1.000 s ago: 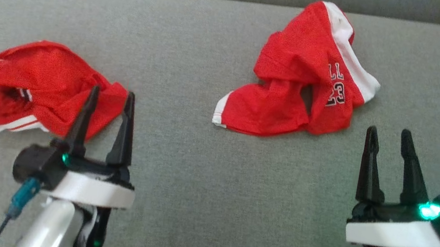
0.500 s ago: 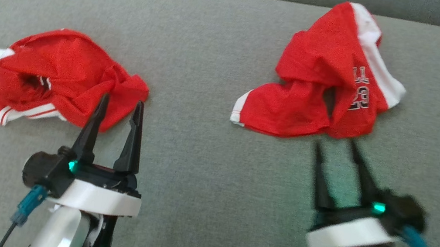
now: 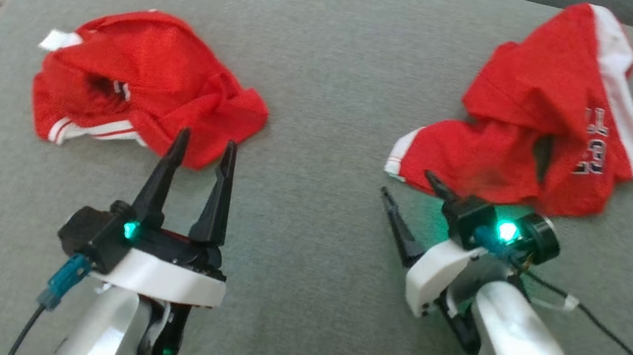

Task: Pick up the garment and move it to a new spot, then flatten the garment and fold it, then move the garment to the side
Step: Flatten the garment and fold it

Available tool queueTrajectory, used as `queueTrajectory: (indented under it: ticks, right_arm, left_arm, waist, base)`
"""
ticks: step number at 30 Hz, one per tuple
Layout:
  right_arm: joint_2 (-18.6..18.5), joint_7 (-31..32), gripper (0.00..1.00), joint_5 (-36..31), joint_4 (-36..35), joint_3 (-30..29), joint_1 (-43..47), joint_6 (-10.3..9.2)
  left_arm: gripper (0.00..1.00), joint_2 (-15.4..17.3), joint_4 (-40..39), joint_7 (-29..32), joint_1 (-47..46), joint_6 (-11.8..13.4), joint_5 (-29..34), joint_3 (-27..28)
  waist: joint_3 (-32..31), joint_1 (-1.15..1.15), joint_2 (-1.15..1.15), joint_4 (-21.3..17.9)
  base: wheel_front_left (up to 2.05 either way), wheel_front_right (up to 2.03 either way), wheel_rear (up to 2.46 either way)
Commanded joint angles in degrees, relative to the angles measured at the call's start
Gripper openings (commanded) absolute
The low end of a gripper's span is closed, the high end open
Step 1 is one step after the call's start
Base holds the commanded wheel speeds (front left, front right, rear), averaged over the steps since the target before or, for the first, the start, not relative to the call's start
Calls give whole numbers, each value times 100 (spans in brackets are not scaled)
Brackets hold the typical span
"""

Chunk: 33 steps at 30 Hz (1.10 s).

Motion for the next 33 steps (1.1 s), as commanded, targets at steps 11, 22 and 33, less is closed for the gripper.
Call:
queueTrajectory:
  ticks: [11,22,33]
  right_arm:
    - [34,251,100,-606,930,-298,-694,-4]
    - [34,233,0,-389,1314,-221,-818,-4]
    - [34,-738,0,-408,541,-1494,-103,-4]
  left_arm:
    - [100,14,-163,-29,-283,130,-299,-126]
    - [100,14,-187,-29,-274,185,-455,-45]
    - [100,14,-179,-29,-95,102,-215,400]
  waist:
    - [207,-1,0,507]
    - [180,-1,0,418]
    - [-232,-1,0,-637]
  base:
    - [0,0,0]
    - [0,0,0]
    - [0,0,0]
